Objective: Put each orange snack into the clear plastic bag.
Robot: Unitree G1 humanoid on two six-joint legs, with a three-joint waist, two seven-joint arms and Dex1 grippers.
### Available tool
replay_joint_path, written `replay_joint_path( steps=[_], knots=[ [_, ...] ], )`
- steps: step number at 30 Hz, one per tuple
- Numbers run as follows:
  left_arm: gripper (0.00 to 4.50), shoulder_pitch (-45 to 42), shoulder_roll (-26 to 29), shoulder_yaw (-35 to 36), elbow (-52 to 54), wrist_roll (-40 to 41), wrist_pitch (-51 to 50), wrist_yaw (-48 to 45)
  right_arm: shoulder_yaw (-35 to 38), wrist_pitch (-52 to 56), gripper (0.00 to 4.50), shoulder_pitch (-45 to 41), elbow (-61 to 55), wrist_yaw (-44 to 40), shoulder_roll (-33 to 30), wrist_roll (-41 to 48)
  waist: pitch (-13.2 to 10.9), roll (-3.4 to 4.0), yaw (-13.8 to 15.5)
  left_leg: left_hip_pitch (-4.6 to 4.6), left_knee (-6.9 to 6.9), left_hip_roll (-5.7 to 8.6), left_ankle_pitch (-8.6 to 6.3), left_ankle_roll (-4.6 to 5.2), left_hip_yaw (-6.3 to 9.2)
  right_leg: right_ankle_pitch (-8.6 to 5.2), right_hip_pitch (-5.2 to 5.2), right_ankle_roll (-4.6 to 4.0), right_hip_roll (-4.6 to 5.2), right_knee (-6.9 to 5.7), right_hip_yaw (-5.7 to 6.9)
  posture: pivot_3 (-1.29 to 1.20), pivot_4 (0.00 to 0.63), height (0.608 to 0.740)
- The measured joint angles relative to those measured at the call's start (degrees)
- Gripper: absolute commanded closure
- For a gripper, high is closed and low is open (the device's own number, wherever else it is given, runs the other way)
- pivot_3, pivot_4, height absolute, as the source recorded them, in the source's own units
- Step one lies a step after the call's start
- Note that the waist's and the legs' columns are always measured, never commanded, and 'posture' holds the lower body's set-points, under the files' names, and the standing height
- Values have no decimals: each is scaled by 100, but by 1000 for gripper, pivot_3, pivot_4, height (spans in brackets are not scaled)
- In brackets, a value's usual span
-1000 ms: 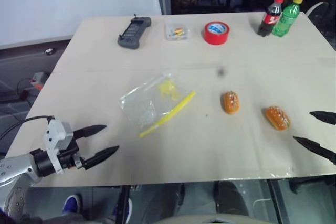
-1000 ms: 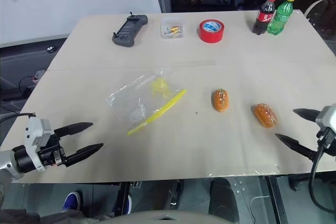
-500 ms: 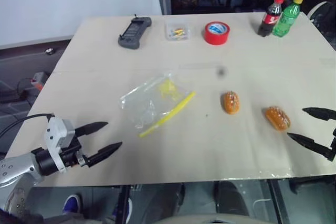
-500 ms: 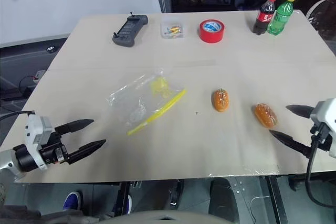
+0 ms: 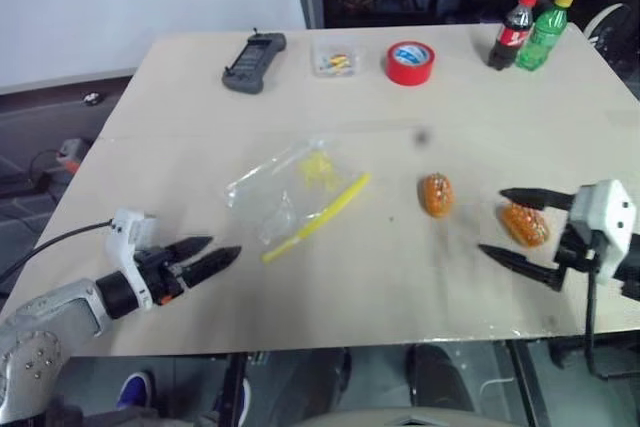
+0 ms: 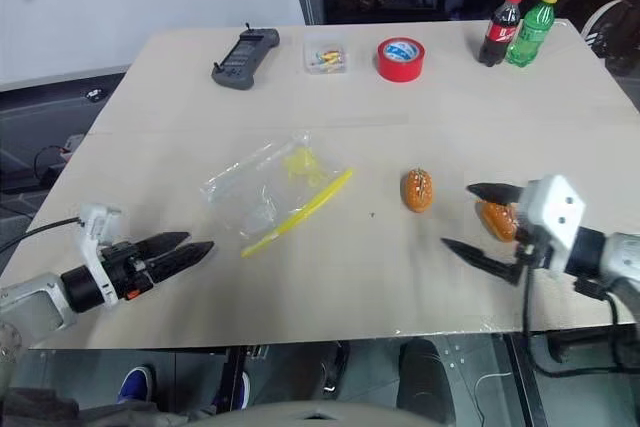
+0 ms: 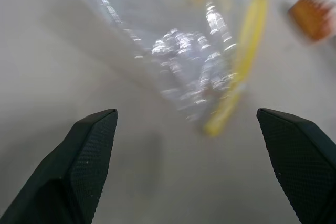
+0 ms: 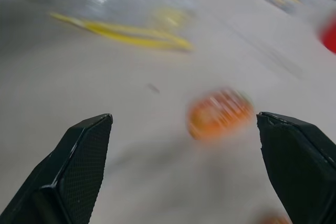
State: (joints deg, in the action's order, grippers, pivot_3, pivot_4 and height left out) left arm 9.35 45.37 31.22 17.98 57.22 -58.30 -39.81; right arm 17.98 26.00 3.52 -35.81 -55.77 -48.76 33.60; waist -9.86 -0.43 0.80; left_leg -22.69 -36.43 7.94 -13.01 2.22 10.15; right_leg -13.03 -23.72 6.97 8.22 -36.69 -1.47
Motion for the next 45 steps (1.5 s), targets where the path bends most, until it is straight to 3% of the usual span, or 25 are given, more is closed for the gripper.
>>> replay_joint_path(
  steps=[3, 7, 15, 18, 24, 25, 28, 31, 37, 45],
  knots=[
    [0, -440, -199, -66, -483, 156, -355, 264, -564, -77, 6, -548, 32, -4, 180, -37, 1, -1, 1, 4, -1, -13, -2, -5, -1, 14, 0, -23, -16, 3, -1, 0, 150, 740],
    [0, -1006, -564, -655, -1000, -76, -227, 301, -1136, -282, 6, -912, 191, -60, 309, -211, 6, -6, 20, 4, -4, -12, -1, -9, -4, 21, 2, -34, -15, 8, -3, 0, 150, 740],
    [0, -2565, -1377, -1561, -2438, -710, 306, -68, -1357, -429, 6, -1100, 329, -126, 363, -341, 47, 39, 136, 21, -11, -12, 0, -10, -6, 25, 13, -38, -19, 3, -4, 0, 150, 740],
    [903, -2902, -1589, -1631, -2890, -775, 265, -193, -1343, -439, 0, -995, 293, -111, 349, -348, 55, 36, 146, 20, -13, -12, 0, -9, -7, 25, 13, -38, -19, 3, -6, 0, 150, 740],
    [4000, -3271, -1794, -1664, -3459, -699, -281, -385, -1321, -432, 0, -845, 49, 171, 360, -474, 57, 39, 154, 12, -12, -10, 0, -10, -8, 25, 8, -38, -19, 3, -11, 0, 150, 740],
    [4331, -3349, -1805, -1592, -3497, -631, -433, -373, -1347, -463, 0, -869, 17, 272, 395, -588, 58, 40, 157, 15, -12, -10, 0, -10, -7, 25, 8, -38, -19, 1, -10, 0, 150, 740],
    [4423, -3614, -1885, -1325, -3711, -413, -1029, -190, -1676, -740, 0, -968, 21, 676, 504, -1328, 58, 38, 145, 21, -15, -10, 4, -16, -5, 11, 7, -13, -24, -7, -8, 0, 150, 740],
    [4423, -3951, -2023, -989, -4048, -56, -1845, 74, -2494, -1309, 0, -1204, 306, 1158, 582, -2754, 52, 24, 110, 19, -20, -10, 8, -22, -4, 11, 2, -13, -28, -10, -8, 0, 150, 740],
    [4423, -4647, -2077, -342, -4330, 323, -2658, 660, -3417, -1991, 0, -1870, 1306, 2248, 1136, -4847, 37, -7, -46, -3, -22, -9, 30, -60, -1, 27, -18, -39, -30, -14, -13, 0, 150, 740],
    [4423, -4951, -2335, 203, -4328, 623, -3334, 1328, -4259, -2772, 0, -2557, 2633, 3086, 1975, -6341, 34, -15, -180, -2, -20, -11, 31, -66, 6, 30, -19, -44, -35, -16, -12, 0, 150, 740]
  ],
)
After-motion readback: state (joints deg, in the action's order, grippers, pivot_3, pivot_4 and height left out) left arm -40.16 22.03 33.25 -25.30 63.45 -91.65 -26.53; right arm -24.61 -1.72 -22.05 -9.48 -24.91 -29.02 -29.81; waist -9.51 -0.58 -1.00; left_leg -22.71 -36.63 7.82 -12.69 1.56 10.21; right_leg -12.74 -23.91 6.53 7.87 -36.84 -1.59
